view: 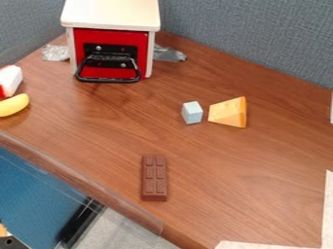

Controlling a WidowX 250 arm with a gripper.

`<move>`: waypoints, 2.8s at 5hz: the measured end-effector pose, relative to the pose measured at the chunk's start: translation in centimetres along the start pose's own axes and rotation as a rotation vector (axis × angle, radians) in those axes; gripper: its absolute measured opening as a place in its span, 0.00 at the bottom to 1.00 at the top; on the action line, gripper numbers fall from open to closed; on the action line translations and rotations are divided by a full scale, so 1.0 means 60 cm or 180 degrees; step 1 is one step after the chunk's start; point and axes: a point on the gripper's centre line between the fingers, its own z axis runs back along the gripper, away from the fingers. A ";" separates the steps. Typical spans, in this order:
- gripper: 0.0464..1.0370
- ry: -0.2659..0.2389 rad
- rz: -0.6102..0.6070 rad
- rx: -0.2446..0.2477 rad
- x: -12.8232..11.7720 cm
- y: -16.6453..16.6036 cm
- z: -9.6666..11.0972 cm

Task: Open the drawer

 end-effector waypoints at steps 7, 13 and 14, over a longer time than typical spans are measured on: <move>0.96 -0.0541 -0.0997 0.0136 0.267 -0.061 -0.026; 0.96 -0.0573 -0.1136 0.0235 0.337 -0.017 -0.088; 0.96 -0.0566 -0.1130 0.0268 0.338 -0.011 -0.101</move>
